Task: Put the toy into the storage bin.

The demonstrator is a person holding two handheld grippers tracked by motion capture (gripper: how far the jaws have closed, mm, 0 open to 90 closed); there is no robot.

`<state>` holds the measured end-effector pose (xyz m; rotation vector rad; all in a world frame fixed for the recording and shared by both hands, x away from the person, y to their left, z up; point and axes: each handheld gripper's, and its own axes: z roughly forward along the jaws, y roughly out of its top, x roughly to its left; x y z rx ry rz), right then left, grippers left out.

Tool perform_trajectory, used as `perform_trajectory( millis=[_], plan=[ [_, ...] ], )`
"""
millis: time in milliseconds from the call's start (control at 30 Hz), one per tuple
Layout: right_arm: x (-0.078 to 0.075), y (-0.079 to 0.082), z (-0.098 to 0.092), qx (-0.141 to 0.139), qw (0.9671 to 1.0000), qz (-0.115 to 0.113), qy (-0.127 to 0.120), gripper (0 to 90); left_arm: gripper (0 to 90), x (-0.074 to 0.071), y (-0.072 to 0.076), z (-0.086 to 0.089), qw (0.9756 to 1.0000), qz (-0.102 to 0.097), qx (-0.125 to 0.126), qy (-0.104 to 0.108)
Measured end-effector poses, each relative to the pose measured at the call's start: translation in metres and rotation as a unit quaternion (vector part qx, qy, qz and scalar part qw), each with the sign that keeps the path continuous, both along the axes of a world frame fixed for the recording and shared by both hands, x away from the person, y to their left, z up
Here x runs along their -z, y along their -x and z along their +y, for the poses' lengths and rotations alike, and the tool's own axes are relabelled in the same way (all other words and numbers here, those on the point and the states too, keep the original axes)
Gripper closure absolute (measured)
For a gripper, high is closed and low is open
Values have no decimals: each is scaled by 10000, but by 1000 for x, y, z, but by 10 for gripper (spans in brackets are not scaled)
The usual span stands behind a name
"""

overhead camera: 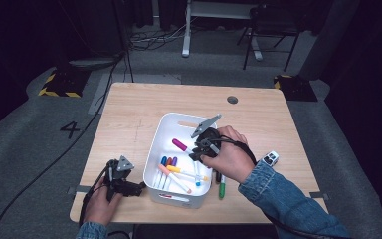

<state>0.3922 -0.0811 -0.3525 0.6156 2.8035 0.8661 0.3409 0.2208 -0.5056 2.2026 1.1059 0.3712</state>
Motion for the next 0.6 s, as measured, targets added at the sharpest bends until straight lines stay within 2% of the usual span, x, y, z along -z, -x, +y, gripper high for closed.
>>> perform_trajectory(
  millis=[567,600],
  plan=[
    [15,4,13,-198,9987,60,476,770,0,0,0,0,10000,-1,1,-1],
    [16,3,14,-266,9983,-11,510,769,0,0,0,0,10000,0,0,-1]
  ],
)
